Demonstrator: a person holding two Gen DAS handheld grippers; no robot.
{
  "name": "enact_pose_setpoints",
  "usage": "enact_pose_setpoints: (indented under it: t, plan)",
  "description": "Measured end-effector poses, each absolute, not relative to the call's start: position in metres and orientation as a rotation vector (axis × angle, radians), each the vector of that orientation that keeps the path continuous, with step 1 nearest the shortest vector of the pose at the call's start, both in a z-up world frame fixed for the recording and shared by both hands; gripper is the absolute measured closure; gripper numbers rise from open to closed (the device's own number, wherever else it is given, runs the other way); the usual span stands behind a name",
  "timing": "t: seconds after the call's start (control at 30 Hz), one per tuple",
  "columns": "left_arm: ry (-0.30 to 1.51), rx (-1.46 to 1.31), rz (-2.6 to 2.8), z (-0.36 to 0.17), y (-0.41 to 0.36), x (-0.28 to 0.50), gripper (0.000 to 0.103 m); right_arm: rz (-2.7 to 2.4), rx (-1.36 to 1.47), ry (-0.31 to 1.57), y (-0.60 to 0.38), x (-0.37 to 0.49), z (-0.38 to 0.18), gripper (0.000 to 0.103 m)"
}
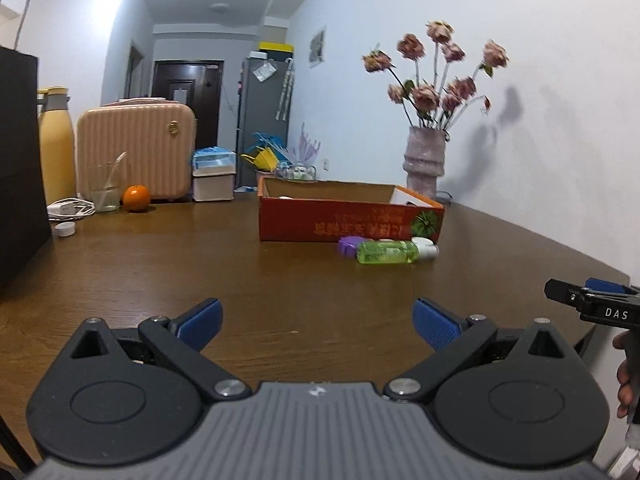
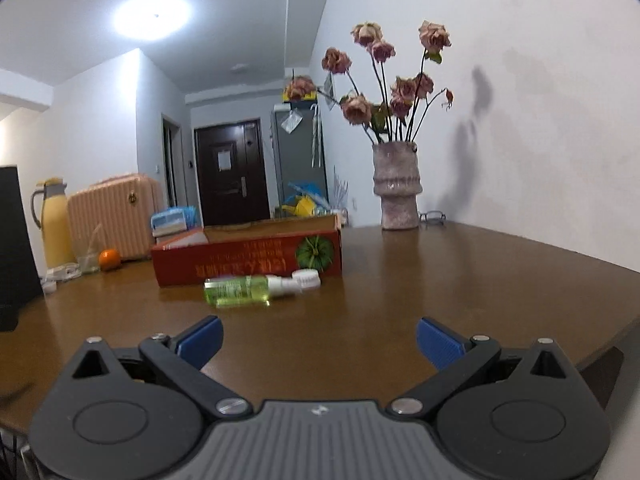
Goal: Organize rigid objects
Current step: 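Grasp the purple gear cap with the left gripper while the right gripper grasps the ridged white cap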
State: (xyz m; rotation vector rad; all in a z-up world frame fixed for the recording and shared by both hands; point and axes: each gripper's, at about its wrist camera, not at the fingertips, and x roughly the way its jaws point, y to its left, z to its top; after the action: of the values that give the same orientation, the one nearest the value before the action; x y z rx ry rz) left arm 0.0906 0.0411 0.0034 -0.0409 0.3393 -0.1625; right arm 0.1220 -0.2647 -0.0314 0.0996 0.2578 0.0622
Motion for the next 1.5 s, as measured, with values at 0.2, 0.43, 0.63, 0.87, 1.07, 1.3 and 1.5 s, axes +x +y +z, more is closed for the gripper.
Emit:
enact_pose_setpoints:
  t: [0.2,0.43,0.63,0.87,1.07,1.3,1.5]
  plan:
    - [0.405,-0.036,-0.183,-0.004,0.028,0.111,0.0,0.029,0.101,0.283,-0.28,0.128,-0.029,0.0]
    - [0.484,0.017,-0.189,0.0,0.01,0.159,0.0,0.088,0.136,0.378,-0.286,0.169,-0.023,0.0]
    - [0.592,-0.005,-0.228,0.013,0.0,0.226,0.0,0.128,0.235,0.524,-0.291,0.235,-0.012,0.009]
    - [0.602,0.083,-0.249,0.016,-0.024,0.31,0.0,0.208,0.107,0.542,-0.277,0.31,0.005,0.011]
    - [0.661,0.037,-0.287,0.007,-0.038,0.389,0.004,0.27,0.128,0.61,-0.265,0.385,0.004,0.019]
    - [0.756,0.06,-0.281,-0.026,-0.053,0.438,0.033,0.273,0.086,0.721,-0.243,0.442,-0.021,0.042]
    - [0.712,0.103,-0.286,-0.031,-0.055,0.435,0.049,0.268,0.051,0.716,-0.239,0.443,-0.031,0.062]
